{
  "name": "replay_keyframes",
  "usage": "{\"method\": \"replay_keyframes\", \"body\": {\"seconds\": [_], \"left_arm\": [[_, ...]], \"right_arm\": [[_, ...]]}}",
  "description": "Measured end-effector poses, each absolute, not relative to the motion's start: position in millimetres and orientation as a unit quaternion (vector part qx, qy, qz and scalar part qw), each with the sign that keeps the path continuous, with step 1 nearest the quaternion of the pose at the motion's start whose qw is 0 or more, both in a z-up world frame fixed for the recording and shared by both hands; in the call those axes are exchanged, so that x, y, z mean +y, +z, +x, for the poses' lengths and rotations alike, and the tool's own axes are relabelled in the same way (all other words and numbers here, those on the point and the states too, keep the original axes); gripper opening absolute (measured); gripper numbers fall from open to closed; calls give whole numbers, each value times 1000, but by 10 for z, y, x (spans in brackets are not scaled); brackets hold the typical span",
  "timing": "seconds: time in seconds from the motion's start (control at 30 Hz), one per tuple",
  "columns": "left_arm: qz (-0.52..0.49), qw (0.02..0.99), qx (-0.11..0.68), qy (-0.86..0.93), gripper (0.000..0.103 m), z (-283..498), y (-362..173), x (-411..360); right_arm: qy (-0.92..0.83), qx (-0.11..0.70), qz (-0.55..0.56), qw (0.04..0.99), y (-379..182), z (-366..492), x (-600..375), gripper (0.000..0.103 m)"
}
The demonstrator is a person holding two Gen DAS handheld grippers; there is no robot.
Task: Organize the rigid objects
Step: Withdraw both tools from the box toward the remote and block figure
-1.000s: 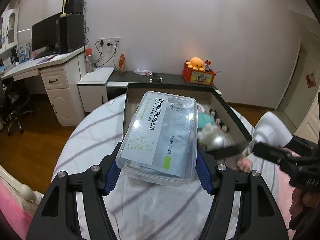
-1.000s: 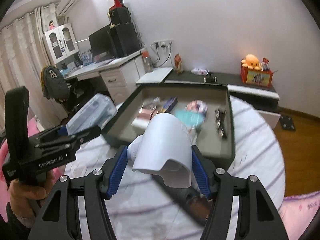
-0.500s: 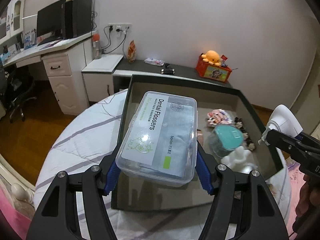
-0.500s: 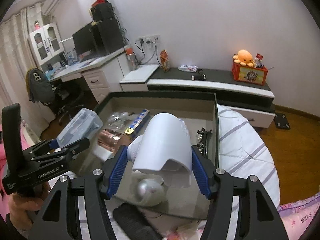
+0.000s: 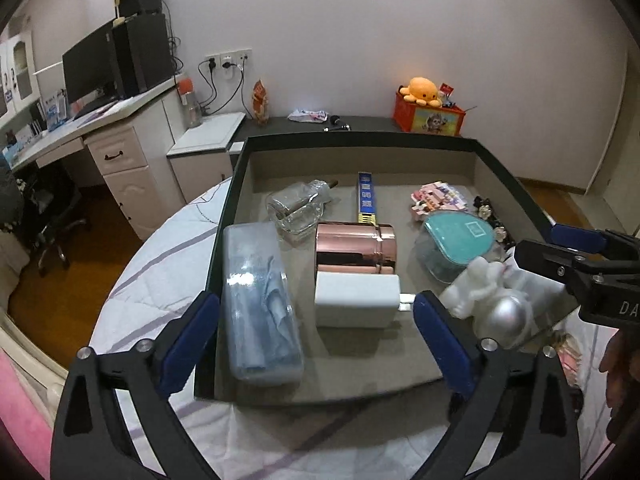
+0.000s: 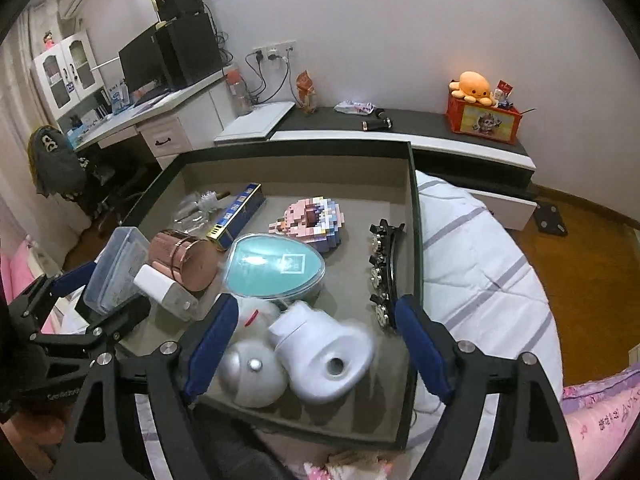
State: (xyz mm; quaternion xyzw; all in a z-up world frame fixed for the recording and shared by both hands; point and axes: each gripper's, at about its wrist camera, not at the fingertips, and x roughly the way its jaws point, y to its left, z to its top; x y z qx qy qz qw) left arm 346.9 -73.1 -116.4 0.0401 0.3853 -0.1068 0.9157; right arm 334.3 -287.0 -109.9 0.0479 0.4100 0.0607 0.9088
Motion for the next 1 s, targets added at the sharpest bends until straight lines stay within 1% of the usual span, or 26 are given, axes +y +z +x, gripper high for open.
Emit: {"method": "replay_keyframes", "body": {"seconds": [0.07, 0.1, 0.13, 0.17, 0.47, 0.7, 0.83, 1.0], "left_arm": [[33, 919, 378, -105, 101, 3374, -1105, -688], [31, 921, 374, -104, 101, 3316, -1079, -665], [27, 924, 369, -102, 102, 3262, -1042, -634], [23, 926, 363, -100, 103, 3192, -1002, -596], [-13, 943, 322, -86, 103, 2478, -637, -284], [-12, 946, 318, -70, 103, 1991, -452, -242], [-5, 945, 319, -71, 103, 1710, -379, -281], [1, 946, 314, -78, 103, 1414, -345, -340]], "right_arm": [[59, 402, 54, 912, -1051, 3266, -2890, 88], [57, 396, 58, 915, -1020, 3221, -2901, 92], [56, 389, 62, 918, -985, 3168, -2906, 100], [55, 382, 65, 920, -951, 3108, -2913, 103], [63, 347, 80, 932, -669, 2530, -2798, 103], [81, 322, 81, 940, -472, 1972, -2628, 103], [82, 316, 77, 942, -435, 1646, -2564, 103], [77, 326, 80, 939, -515, 1324, -2573, 103]]}}
